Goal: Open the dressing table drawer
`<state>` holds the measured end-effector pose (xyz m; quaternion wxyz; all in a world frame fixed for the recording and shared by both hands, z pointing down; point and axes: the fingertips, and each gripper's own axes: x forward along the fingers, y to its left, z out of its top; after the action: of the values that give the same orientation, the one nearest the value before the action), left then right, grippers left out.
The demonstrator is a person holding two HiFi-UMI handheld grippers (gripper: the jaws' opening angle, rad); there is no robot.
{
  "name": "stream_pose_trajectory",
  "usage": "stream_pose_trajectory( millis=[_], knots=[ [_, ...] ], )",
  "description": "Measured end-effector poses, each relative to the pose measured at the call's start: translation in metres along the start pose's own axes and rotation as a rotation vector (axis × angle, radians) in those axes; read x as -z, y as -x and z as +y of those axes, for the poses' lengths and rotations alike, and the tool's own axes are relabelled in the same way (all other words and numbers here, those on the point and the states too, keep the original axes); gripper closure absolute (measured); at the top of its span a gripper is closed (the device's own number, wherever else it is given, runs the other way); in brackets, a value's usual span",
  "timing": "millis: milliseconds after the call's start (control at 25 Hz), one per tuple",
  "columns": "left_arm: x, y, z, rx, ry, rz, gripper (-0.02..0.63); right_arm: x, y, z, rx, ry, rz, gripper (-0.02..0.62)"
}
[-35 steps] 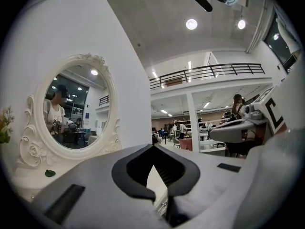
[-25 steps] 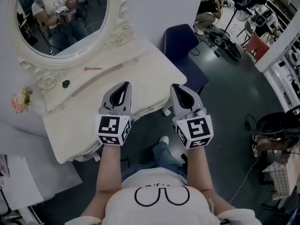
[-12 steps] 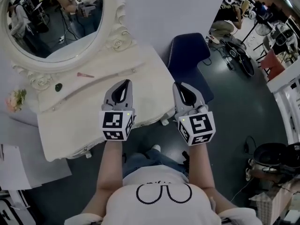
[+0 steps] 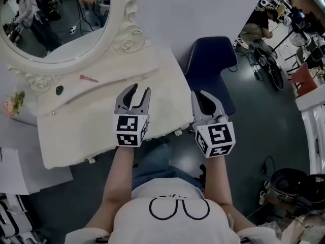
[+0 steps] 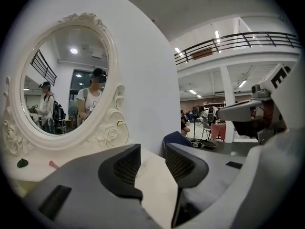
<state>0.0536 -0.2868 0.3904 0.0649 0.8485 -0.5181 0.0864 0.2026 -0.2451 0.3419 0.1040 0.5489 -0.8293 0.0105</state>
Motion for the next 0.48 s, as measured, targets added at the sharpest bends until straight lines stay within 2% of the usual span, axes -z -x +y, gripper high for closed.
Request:
stream_pose_trajectory(
  millis=[240,480],
  knots=[
    [0.023,-0.036,0.008,-0.009,0.038,0.068,0.449,0.031,-0.036,-0.018,-0.036,-0.075,0.064,0.597],
    [0.066,-0.082,0.025,-0.057,0.086,0.171,0.449,0.077,-0.087,-0.034,-0.075,-0.086,0.179,0.597]
  ],
)
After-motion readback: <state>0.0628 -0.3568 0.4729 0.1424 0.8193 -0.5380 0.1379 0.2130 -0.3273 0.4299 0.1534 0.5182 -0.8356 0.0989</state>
